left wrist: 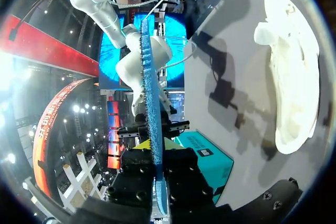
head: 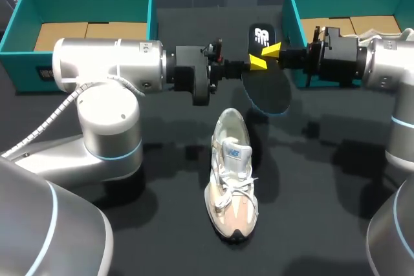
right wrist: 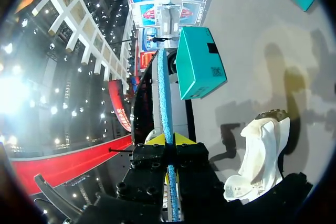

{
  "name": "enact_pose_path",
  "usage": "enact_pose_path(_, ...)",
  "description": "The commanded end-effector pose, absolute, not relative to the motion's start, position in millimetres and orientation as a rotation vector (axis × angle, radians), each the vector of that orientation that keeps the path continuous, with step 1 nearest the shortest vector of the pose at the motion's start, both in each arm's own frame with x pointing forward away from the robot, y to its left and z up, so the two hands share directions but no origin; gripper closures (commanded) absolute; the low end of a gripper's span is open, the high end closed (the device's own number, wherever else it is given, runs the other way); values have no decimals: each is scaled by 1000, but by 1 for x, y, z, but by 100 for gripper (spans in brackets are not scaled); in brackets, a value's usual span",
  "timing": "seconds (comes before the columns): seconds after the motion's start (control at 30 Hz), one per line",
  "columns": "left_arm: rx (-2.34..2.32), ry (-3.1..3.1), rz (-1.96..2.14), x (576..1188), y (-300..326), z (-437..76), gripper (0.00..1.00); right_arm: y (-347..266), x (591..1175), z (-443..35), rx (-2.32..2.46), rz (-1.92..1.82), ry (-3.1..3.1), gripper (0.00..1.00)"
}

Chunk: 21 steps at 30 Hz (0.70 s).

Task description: Take the shoe out of the shoebox, open the shoe tongue, remove and reinsert the insole, then place the shoe into the shoebox

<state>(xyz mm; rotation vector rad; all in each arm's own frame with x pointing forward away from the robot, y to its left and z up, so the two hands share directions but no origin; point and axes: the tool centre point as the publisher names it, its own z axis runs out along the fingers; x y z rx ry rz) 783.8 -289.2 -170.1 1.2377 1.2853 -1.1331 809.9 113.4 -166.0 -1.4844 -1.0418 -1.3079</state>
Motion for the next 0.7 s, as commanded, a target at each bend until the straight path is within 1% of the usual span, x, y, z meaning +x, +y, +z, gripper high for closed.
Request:
enact_pose_path(0.03,1241,1288,-1129,784,-292,-170,100,113,808,-168,-1488,-1326,-1027,100)
enact_pose_path(0.07,1241,1288,-1127,784,-291,-169,100,111,807,-168,-1491,-1331,-1024,75)
enact_pose_path(0.1,1244,1289,-1122,783,-289,-168,100,109,806,-168,-1494,-1339,-1018,16)
enact_pose_path(0.13,1245,1290,-1120,783,-287,-168,100,107,805,-167,-1493,-1349,-1013,0)
enact_pose_path(0.7,1156,1387,-1145,766,-231,-161,100,75,777,-166,-1351,-1365,-1135,0)
